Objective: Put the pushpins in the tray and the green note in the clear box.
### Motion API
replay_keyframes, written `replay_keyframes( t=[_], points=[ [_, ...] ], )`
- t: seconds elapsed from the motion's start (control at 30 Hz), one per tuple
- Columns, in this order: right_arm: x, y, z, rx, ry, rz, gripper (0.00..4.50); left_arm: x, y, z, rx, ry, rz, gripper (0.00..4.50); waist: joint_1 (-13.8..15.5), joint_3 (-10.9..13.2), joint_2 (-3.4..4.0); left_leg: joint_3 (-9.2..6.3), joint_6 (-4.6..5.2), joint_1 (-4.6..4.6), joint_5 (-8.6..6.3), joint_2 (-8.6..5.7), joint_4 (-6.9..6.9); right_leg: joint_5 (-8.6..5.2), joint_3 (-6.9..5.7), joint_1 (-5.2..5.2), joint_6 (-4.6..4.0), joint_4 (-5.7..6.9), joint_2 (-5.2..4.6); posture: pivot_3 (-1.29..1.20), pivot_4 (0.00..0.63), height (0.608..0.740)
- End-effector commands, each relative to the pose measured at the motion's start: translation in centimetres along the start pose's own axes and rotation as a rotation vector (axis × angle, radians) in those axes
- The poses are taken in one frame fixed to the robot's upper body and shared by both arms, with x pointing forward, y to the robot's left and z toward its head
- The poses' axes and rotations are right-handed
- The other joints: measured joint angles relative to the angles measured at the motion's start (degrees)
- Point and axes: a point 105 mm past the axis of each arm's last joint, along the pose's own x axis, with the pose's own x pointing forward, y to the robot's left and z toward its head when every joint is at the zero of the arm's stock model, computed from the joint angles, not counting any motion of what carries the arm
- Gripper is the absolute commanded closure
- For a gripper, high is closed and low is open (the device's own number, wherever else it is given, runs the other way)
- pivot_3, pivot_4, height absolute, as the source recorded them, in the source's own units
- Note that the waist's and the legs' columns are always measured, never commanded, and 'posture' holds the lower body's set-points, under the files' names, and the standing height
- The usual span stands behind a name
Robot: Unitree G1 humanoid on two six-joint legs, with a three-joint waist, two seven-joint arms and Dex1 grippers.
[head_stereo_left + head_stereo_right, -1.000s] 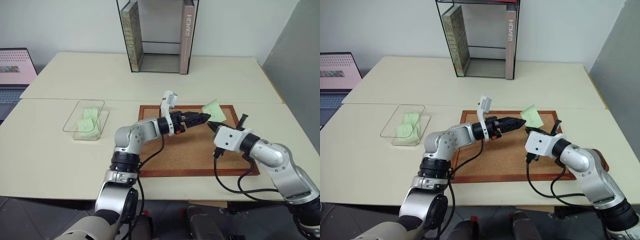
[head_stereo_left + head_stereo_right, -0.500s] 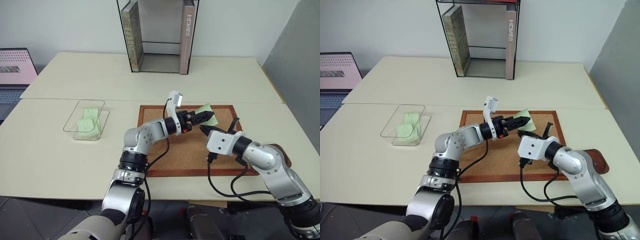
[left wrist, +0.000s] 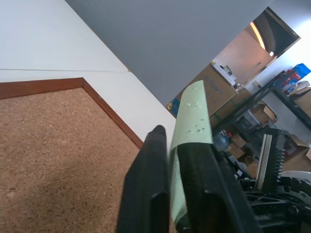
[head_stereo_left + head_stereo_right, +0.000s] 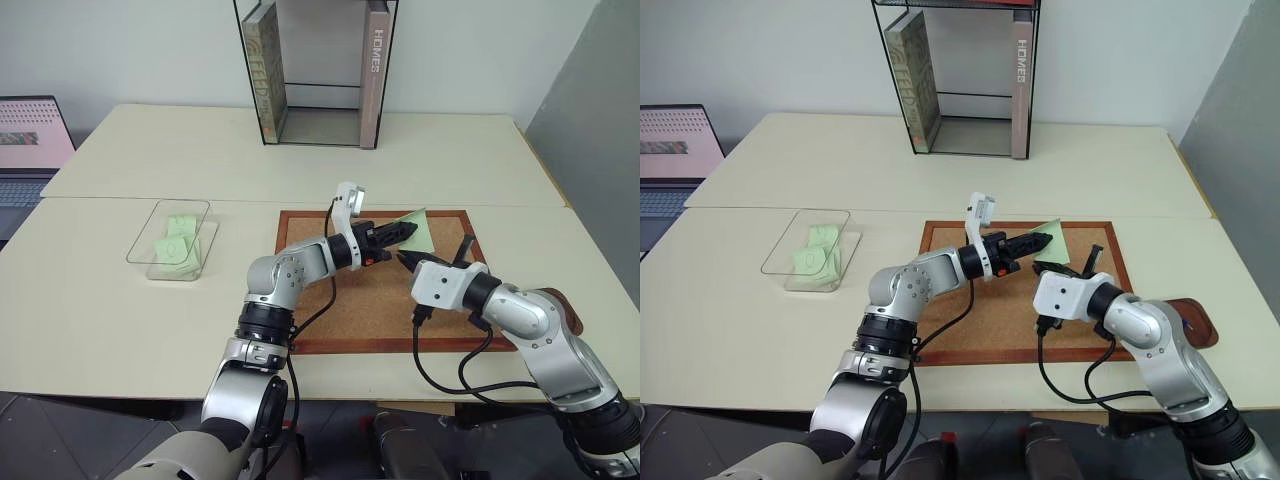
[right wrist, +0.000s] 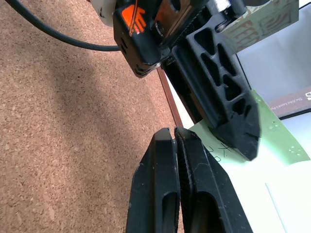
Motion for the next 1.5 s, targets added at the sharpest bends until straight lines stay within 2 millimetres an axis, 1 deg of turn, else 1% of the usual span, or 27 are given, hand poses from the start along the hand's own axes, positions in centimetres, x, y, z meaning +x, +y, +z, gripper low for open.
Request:
replay_keyframes(
  t=[0.03, 0.3, 0.53, 0.67, 0.73, 0.8, 0.83, 0.87, 0.93, 0.97, 1.1, 1.2, 1.3, 1.37, 1.5],
  points=[
    [-0.4, -1.7, 1.5, -0.014, -0.056, -0.082, 4.50, 0.3, -0.6, 0.8, 0.093, -0.035, -0.018, 4.49, 0.00, 0.00, 0.00, 0.00, 0.00, 0.00, 0.00, 0.00, 0.00, 0.00, 0.00, 0.00, 0.00, 0.00, 0.00, 0.00, 0.150, 0.740],
    [-0.8, -1.9, 2.4, 0.002, -0.102, -0.128, 4.50, 0.2, -0.2, 0.9, 0.137, -0.058, 0.007, 4.49, 0.05, 0.00, 0.00, 0.00, 0.00, 0.01, 0.00, -0.01, 0.01, 0.00, 0.01, 0.02, 0.00, 0.00, -0.01, 0.00, 0.150, 0.740],
    [-1.7, -2.1, 3.3, -0.049, -0.154, -0.175, 4.50, 0.1, 1.2, 0.5, 0.190, -0.038, 0.081, 4.49, 0.03, 0.00, 0.00, 0.00, 0.00, 0.03, 0.00, -0.01, 0.01, 0.00, 0.00, 0.03, 0.00, 0.01, 0.00, 0.00, 0.150, 0.740],
    [-2.1, -1.7, 3.4, -0.035, -0.164, -0.190, 4.50, 0.1, 1.4, 0.4, 0.199, -0.041, 0.098, 4.49, 0.09, 0.00, 0.00, -0.01, 0.00, 0.03, 0.00, -0.01, 0.01, 0.00, 0.00, 0.04, 0.00, 0.00, 0.00, 0.00, 0.150, 0.740],
    [-2.6, -1.8, 3.4, -0.007, -0.157, -0.220, 4.50, 0.0, 1.5, 0.4, 0.209, -0.043, 0.107, 4.49, 0.13, 0.00, 0.00, -0.01, 0.00, 0.02, 0.00, -0.01, 0.01, 0.00, 0.00, 0.04, 0.00, 0.00, -0.01, 0.00, 0.150, 0.740],
    [-3.6, -2.3, 2.3, 0.041, -0.096, -0.265, 4.50, -0.2, 1.4, 0.5, 0.245, -0.051, 0.111, 4.49, 0.19, 0.00, 0.00, -0.01, 0.00, 0.02, 0.00, -0.01, 0.00, 0.00, 0.01, 0.04, 0.00, 0.00, 0.00, 0.00, 0.150, 0.740],
    [-4.4, -2.5, 1.1, 0.110, -0.035, -0.291, 4.50, -0.3, 1.0, 0.7, 0.274, -0.056, 0.102, 4.49, 0.26, 0.00, 0.00, -0.02, 0.00, 0.02, 0.00, -0.01, 0.00, 0.00, 0.00, 0.04, 0.00, 0.01, 0.00, 0.00, 0.150, 0.740],
    [-5.4, -2.8, -0.3, 0.232, 0.029, -0.339, 4.50, -0.5, 0.7, 0.7, 0.311, -0.055, 0.093, 4.49, 0.29, 0.00, 0.00, -0.02, 0.00, 0.02, 0.00, -0.01, 0.00, 0.00, 0.00, 0.04, 0.00, 0.01, 0.00, 0.00, 0.150, 0.740],
    [-7.1, -3.1, -2.1, 0.409, 0.107, -0.412, 4.50, -0.7, 0.1, 0.6, 0.373, -0.045, 0.078, 4.49, 0.49, 0.00, 0.00, -0.03, 0.00, 0.01, 0.00, -0.01, 0.01, 0.00, 0.00, 0.05, 0.00, 0.01, -0.01, 0.00, 0.150, 0.740],
    [-7.7, -3.3, -2.5, 0.460, 0.126, -0.438, 4.50, -0.7, -0.1, 0.5, 0.397, -0.039, 0.074, 4.49, 0.53, 0.00, 0.00, -0.07, 0.00, 0.02, 0.00, 0.01, 0.01, 0.00, -0.02, 0.07, 0.00, 0.02, 0.00, 0.00, 0.150, 0.740],
    [-12.2, -3.1, -6.7, 0.602, 0.352, -0.496, 4.50, -0.8, -1.8, 0.3, 0.532, -0.022, 0.012, 4.49, 0.72, -0.01, 0.02, -0.02, 0.00, 0.05, 0.00, -0.01, 0.06, 0.01, 0.01, 0.08, 0.00, 0.06, -0.01, 0.00, 0.150, 0.740],
    [-14.9, -2.9, -8.8, 0.694, 0.499, -0.517, 4.50, -0.8, -2.8, 0.6, 0.600, -0.032, -0.018, 4.49, 1.11, -0.02, 0.03, -0.01, 0.00, 0.06, 0.00, -0.01, 0.08, -0.01, 0.02, 0.11, -0.04, 0.04, -0.01, 0.00, 0.150, 0.740],
    [-16.7, -2.2, -10.5, 0.775, 0.612, -0.525, 4.50, -0.7, -3.5, 0.9, 0.639, -0.040, -0.035, 4.49, 1.08, -0.04, 0.07, 0.04, 0.00, 0.12, 0.00, 0.00, 0.07, -0.14, 0.05, 0.12, -0.26, 0.06, 0.00, 0.00, 0.150, 0.740],
    [-17.5, -1.6, -11.2, 0.820, 0.652, -0.524, 4.50, -0.7, -3.7, 0.8, 0.654, -0.040, -0.045, 4.49, 1.08, -0.04, 0.07, 0.03, 0.01, 0.15, 0.00, 0.00, 0.06, -0.15, 0.04, 0.12, -0.27, 0.07, 0.01, 0.00, 0.150, 0.740],
    [-18.1, -0.4, -12.2, 0.912, 0.693, -0.529, 4.50, -0.7, -3.7, 0.6, 0.663, -0.033, -0.050, 4.49, 1.05, -0.05, 0.08, 0.06, 0.01, 0.13, 0.00, 0.00, 0.06, -0.15, 0.06, 0.13, -0.27, 0.03, 0.00, 0.00, 0.150, 0.740]
  ],
)
